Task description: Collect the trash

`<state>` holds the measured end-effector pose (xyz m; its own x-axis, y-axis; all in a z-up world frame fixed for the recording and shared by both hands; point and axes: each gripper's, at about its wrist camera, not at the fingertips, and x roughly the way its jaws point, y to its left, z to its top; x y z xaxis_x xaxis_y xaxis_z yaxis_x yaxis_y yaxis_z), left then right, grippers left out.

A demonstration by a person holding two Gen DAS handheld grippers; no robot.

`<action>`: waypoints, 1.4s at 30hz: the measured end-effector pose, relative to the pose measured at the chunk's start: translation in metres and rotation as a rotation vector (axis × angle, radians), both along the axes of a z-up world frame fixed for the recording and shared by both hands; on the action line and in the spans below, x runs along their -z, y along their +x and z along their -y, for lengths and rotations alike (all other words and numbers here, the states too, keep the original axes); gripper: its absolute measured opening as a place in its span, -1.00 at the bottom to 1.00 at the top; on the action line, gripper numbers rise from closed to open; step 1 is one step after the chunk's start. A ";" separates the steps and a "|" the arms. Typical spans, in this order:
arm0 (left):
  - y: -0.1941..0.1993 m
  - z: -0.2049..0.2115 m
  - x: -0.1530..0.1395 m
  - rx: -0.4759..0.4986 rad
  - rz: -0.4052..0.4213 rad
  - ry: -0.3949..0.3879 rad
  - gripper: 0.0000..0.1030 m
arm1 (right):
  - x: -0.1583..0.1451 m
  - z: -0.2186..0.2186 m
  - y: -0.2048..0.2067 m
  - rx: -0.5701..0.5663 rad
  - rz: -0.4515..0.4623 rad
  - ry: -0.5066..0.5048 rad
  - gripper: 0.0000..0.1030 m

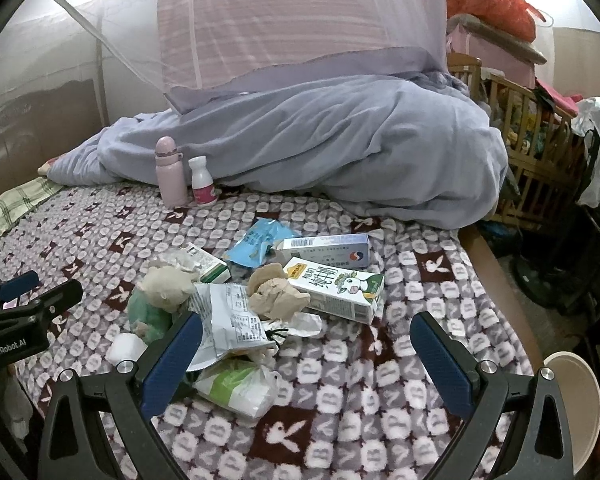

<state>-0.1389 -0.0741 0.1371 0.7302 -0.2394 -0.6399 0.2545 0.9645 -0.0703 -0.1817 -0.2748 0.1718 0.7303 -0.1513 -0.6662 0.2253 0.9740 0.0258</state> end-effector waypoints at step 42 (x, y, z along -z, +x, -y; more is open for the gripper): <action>0.025 0.024 0.068 0.282 -0.328 -0.016 -0.55 | 0.060 -0.015 0.025 -0.223 -0.219 0.214 0.16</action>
<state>-0.1135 -0.0981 0.0692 0.3938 -0.4119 -0.8218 0.4693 0.8588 -0.2056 -0.1568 -0.2602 0.1121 0.5660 0.1550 -0.8097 0.0306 0.9775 0.2085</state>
